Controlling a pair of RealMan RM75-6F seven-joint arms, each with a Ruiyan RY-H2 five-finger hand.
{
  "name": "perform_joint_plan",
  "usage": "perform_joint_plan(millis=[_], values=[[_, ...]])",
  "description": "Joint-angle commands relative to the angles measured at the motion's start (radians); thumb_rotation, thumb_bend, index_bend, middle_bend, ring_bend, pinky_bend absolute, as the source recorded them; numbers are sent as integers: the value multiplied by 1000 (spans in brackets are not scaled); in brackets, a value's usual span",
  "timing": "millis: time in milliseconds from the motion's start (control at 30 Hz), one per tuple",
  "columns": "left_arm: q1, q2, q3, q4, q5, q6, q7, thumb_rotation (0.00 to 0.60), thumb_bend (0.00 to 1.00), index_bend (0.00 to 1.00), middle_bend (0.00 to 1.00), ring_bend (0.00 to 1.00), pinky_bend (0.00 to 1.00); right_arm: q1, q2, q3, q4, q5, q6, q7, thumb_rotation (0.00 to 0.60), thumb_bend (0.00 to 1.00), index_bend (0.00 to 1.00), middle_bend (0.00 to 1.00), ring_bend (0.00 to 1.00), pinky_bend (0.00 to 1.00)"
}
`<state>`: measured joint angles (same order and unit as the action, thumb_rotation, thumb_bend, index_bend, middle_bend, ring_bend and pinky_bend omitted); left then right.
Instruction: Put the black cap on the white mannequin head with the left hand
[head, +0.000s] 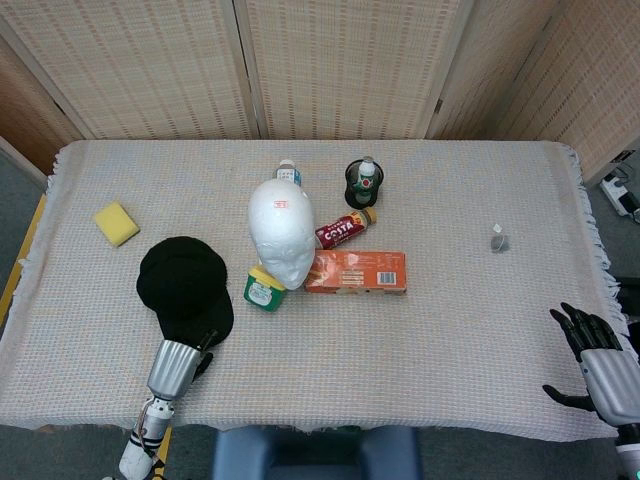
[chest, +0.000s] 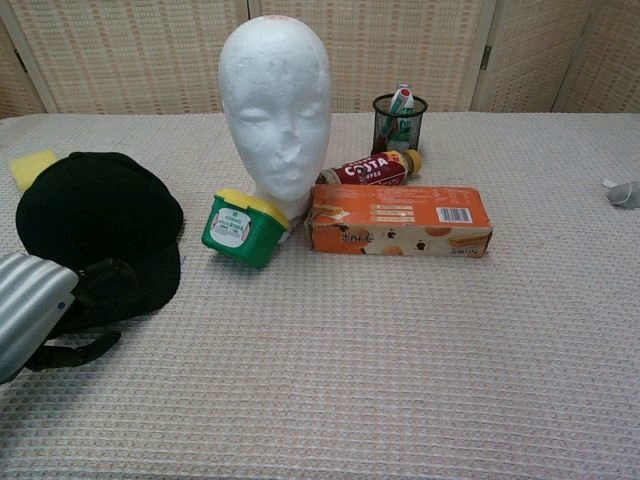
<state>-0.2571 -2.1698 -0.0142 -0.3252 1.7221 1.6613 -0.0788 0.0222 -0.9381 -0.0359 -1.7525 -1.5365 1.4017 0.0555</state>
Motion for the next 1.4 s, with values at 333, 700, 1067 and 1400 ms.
perform_joint_plan(millis=[333, 700, 1067, 1400], values=[[-33, -41, 10, 87, -43, -62, 2, 600, 310, 409, 1000, 978, 969, 5, 8, -1, -2, 10, -14, 3, 600, 68, 0, 0, 0, 0], [-59, -33, -4, 116, -88, -86, -4, 600, 336, 408, 1000, 978, 969, 18, 17, -7, -14, 26, -51, -10, 600, 67, 0, 0, 0, 0], [-72, 0, -30, 106, -131, -49, -22, 600, 406, 566, 1000, 979, 969, 25, 26, -17, -26, 19, -71, -16, 600, 68, 0, 0, 0, 0], [-116, 31, -76, 93, -180, -24, -47, 600, 523, 642, 1000, 986, 969, 24, 40, -28, -37, 7, -74, -12, 600, 68, 0, 0, 0, 0]])
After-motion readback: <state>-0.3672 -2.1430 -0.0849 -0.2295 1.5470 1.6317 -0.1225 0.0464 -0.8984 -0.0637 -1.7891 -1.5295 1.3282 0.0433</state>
